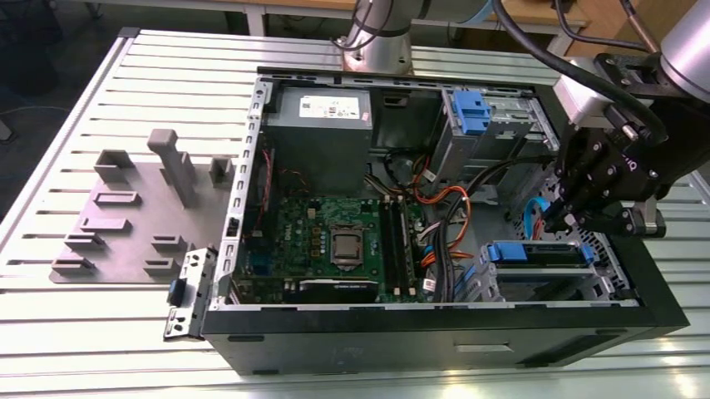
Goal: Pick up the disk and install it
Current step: 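Insert the first disk wire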
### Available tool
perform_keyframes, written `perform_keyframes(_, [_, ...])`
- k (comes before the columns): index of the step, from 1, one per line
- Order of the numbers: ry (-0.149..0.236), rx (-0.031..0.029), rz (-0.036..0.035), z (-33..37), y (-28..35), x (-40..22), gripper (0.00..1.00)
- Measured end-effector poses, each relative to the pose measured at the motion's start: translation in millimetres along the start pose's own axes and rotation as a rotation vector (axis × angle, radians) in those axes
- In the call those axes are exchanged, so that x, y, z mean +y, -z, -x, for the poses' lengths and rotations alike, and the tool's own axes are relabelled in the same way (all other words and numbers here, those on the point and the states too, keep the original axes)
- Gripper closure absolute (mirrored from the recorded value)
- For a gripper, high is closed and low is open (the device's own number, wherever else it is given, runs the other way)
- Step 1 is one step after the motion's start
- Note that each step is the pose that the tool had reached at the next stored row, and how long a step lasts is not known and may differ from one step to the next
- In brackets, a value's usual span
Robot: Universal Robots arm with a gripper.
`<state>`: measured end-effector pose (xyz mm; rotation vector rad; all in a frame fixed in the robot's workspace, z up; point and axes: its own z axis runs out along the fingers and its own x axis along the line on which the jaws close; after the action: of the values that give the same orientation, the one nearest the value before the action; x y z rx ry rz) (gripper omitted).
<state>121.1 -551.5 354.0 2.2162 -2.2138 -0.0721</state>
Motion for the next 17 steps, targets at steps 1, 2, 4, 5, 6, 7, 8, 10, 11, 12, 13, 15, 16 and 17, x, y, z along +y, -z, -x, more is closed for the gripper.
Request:
perform_keyframes(1, [0.000, 0.0000, 0.0000, 0.0, 0.0, 0.0, 0.84])
perform_keyframes(2, [0.000, 0.0000, 0.0000, 0.0, 0.0, 0.0, 0.84])
perform_keyframes(4, [0.000, 0.0000, 0.0000, 0.0, -0.1, 0.0, 0.84])
perform_keyframes(5, [0.000, -0.0001, 0.0000, 0.0, -0.1, 0.0, 0.84])
perform_keyframes(6, [0.000, 0.0000, 0.0000, 0.0, -0.1, 0.0, 0.84])
perform_keyframes(7, [0.000, -0.0001, 0.0000, 0.0, -0.4, 0.0, 0.84])
perform_keyframes(8, [0.000, -0.0004, 0.0000, 0.0, -0.8, 0.0, 0.84])
perform_keyframes(10, [0.000, -0.0002, 0.0000, -0.1, -2.1, -0.1, 0.84])
perform_keyframes(11, [0.000, -0.0001, 0.0000, -0.1, -3.1, -0.1, 0.84])
perform_keyframes(12, [0.000, -0.0001, 0.0000, -0.1, -4.1, -0.2, 0.84])
perform_keyframes(13, [0.000, -0.0001, 0.0000, -0.1, -5.3, -0.2, 0.84])
perform_keyframes(15, [0.000, 0.0001, 0.0000, -0.2, -7.0, -0.3, 0.84])
perform_keyframes(16, [0.000, 0.0002, 0.0000, -0.2, -7.4, -0.3, 0.84])
perform_keyframes(17, [0.000, 0.0004, 0.0000, -0.3, -7.4, -0.3, 0.84])
